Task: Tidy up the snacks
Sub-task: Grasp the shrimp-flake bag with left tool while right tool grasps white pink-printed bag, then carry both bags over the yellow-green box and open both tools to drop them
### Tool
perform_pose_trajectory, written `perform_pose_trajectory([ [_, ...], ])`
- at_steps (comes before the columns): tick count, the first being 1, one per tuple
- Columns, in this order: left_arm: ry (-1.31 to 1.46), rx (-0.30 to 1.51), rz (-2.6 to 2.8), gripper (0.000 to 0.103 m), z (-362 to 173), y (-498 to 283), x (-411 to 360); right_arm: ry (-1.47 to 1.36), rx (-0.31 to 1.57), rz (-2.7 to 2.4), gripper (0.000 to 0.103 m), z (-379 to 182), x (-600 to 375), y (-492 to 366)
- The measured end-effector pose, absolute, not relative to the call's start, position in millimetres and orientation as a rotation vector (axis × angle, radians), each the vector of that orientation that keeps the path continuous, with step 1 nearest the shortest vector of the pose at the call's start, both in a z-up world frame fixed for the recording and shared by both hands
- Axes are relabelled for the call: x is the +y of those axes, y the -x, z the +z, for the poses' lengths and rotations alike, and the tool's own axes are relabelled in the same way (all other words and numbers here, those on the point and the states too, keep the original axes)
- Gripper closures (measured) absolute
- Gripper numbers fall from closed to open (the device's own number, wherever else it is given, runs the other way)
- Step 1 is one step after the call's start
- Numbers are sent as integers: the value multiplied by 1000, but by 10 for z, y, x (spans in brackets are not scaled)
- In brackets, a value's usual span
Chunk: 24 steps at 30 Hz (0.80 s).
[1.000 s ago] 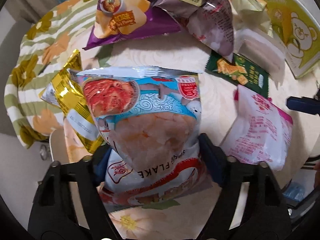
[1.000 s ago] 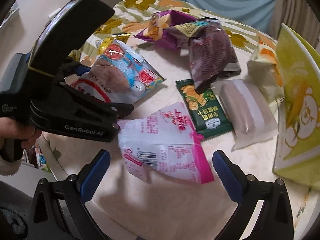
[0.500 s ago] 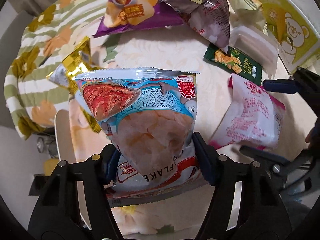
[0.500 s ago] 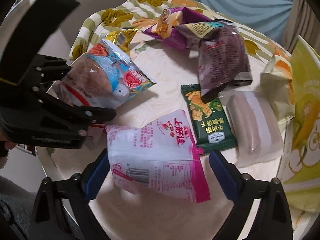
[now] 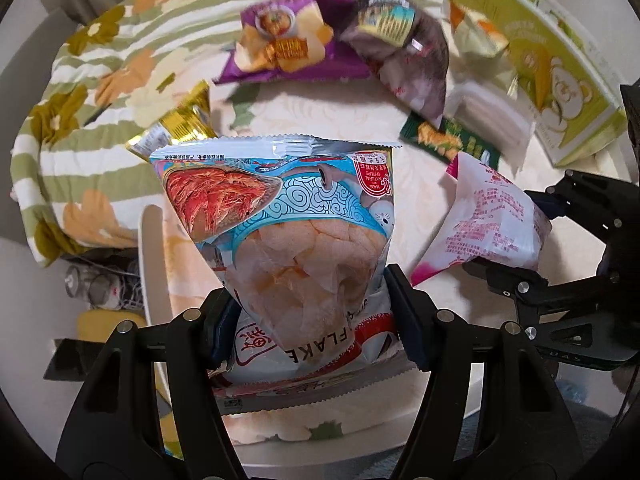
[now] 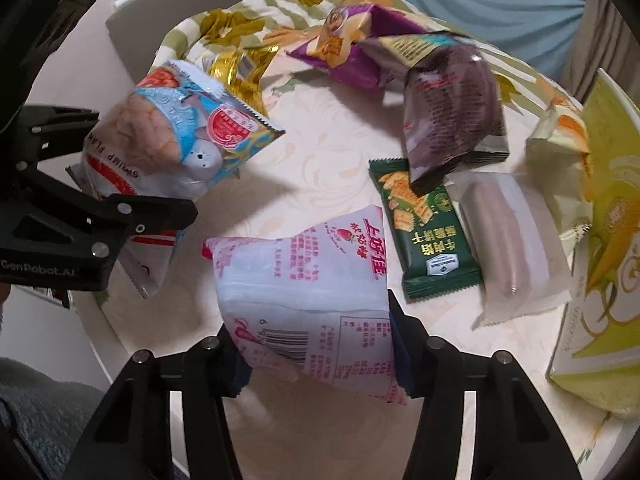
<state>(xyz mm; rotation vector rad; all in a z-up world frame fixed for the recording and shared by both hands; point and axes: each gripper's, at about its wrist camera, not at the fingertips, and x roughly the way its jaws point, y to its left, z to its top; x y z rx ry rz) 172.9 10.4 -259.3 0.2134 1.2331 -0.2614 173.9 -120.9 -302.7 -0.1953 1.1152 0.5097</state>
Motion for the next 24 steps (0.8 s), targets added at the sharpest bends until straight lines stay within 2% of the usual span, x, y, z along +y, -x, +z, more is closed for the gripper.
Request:
perform_pose_trajectory([
  [13, -137, 1032, -373, 41, -1614, -1822, 53, -28, 1013, 281, 52, -2117, -1533, -1601],
  [24, -113, 897, -465, 41, -1004, -2181, -731, -98, 882, 105, 52, -1469, -2293, -1586],
])
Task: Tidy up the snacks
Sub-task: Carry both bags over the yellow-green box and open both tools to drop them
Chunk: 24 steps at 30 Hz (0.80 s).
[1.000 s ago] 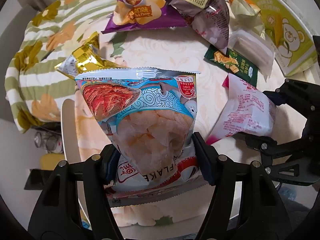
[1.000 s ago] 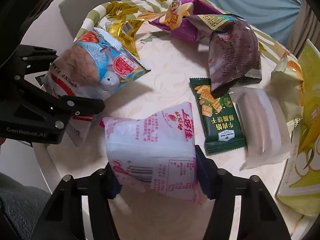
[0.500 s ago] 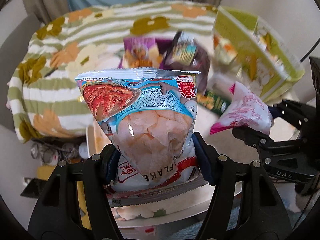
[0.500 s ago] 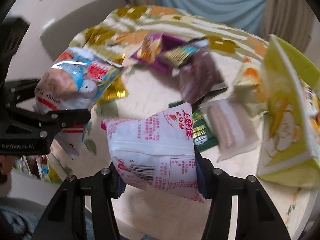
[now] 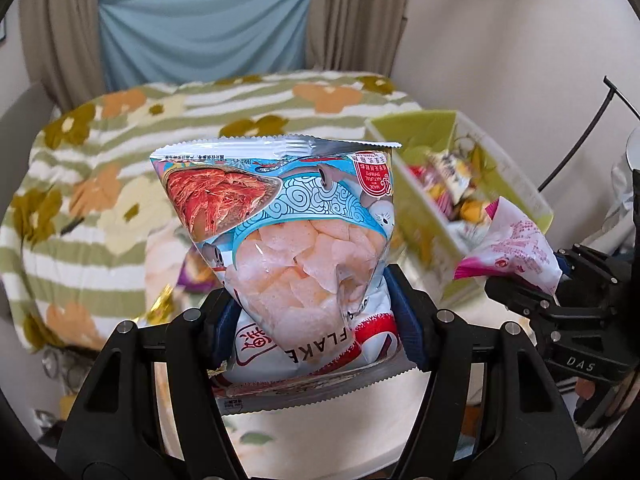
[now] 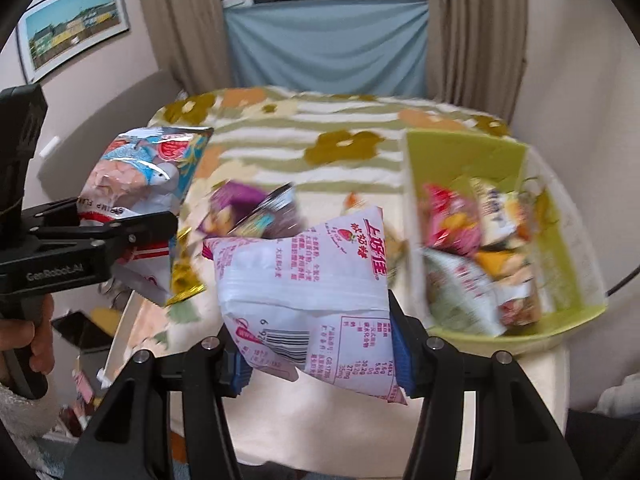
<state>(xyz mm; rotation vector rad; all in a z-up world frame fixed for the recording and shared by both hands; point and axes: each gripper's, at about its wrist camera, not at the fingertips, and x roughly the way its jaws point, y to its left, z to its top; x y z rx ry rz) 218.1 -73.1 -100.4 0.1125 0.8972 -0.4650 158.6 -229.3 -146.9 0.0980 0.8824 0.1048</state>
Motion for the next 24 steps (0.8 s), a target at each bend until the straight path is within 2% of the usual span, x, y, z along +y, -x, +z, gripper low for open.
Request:
perform_pose_trajectory([
  [11, -57, 925, -500, 41, -1002, -2732, -2216, -134, 840, 105, 52, -1267, -3596, -1969],
  [17, -53, 1016, -478, 40, -1274, -3199, -3059, -164, 844, 118, 52, -1273, -4235, -2256],
  [24, -53, 1108, -412, 40, -1670, -3569, -3516, -185, 883, 143, 52, -1380, -4669, -2577],
])
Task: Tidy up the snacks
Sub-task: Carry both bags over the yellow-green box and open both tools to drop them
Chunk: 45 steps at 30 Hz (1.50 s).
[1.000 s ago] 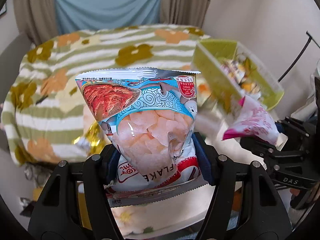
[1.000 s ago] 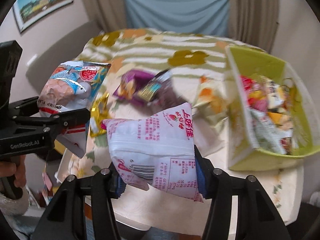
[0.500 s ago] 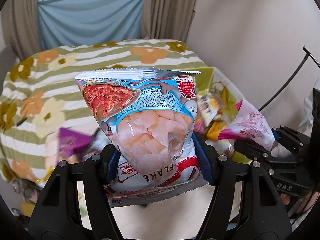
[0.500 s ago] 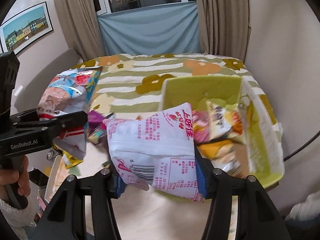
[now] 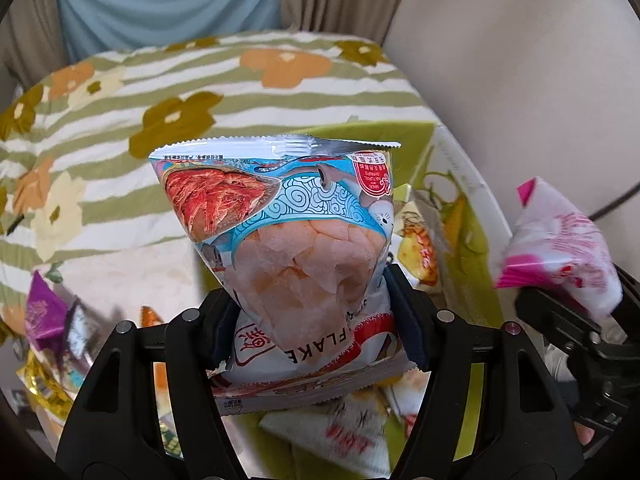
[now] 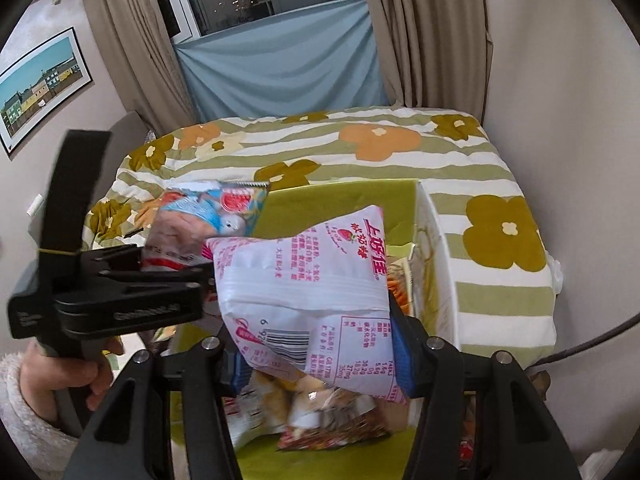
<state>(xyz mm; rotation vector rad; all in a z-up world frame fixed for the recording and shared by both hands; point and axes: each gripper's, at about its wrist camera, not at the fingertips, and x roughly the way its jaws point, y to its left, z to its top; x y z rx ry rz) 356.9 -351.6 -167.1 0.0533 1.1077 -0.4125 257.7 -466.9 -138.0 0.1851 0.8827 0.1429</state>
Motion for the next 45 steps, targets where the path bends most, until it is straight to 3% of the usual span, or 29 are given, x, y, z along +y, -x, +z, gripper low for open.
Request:
perform_pose_trajectory([
  [3, -41, 1134, -389, 39, -1793, -3686, -3557, -199, 898, 155, 52, -1440, -4750, -2660],
  [5, -30, 1159, -393, 32, -1864, -3750, -3593, -206, 908, 162, 52, -1479, -4793, -2714],
  [7, -44, 1160, -368, 8, -1895, -3772, -3582, -210, 916, 162, 52, -1522, -4828, -2771],
  [8, -47, 1150, -359, 6, -1899, -3766, -3571, -212, 921, 161, 52, -1547, -4845, -2797],
  [29, -84, 1109, -339, 5, -1672, -3423, -3273, -246, 988, 159, 50, -1687, -4853, -3338],
  [32, -86, 1108, -333, 5, -1671, -3374, -3241, -269, 975, 151, 32, -1709, -4847, -3313],
  [34, -88, 1105, -328, 5, -1667, -3333, -3220, -290, 949, 159, 11, -1692, -4857, -3255],
  [45, -94, 1084, -320, 5, -1658, -3097, -3156, -269, 907, 154, 7, -1660, -4864, -2850],
])
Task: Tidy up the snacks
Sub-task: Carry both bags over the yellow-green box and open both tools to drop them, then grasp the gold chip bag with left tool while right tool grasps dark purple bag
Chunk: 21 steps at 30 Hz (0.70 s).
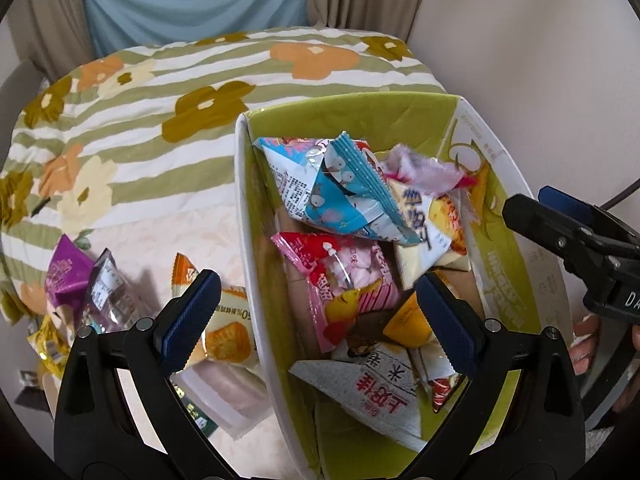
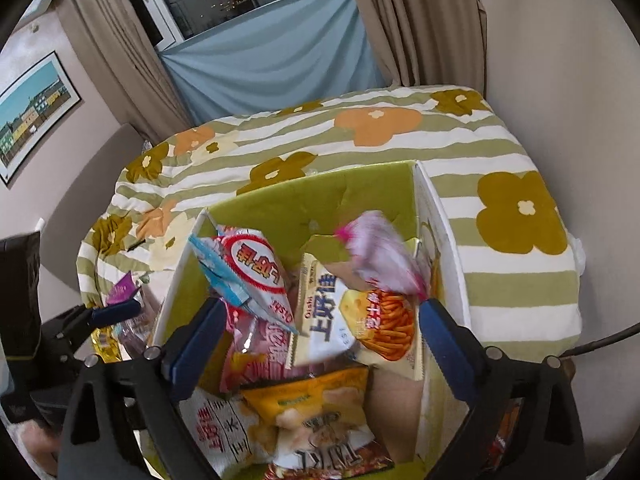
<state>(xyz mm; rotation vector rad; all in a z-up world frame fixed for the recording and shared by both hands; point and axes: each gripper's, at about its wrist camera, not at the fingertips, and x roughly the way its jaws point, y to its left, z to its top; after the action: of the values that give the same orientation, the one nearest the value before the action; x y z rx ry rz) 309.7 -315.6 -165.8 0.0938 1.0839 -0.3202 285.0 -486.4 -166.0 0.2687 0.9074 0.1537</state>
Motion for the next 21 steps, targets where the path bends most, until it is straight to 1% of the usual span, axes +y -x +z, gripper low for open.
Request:
perform_pose_trajectory([
  [7, -102, 1042, -309, 5, -1432, -2964, -3120, -243, 852, 158, 7, -1485, -4878, -2711],
  [12, -120, 1000, -297, 5, -1223, -2786, -2990, -205, 846, 174, 7, -1361, -4817, -2608],
  [21, -78, 922, -271, 5, -907, -2418, -2332, -174, 791, 209, 7, -1068, -4374, -2274],
])
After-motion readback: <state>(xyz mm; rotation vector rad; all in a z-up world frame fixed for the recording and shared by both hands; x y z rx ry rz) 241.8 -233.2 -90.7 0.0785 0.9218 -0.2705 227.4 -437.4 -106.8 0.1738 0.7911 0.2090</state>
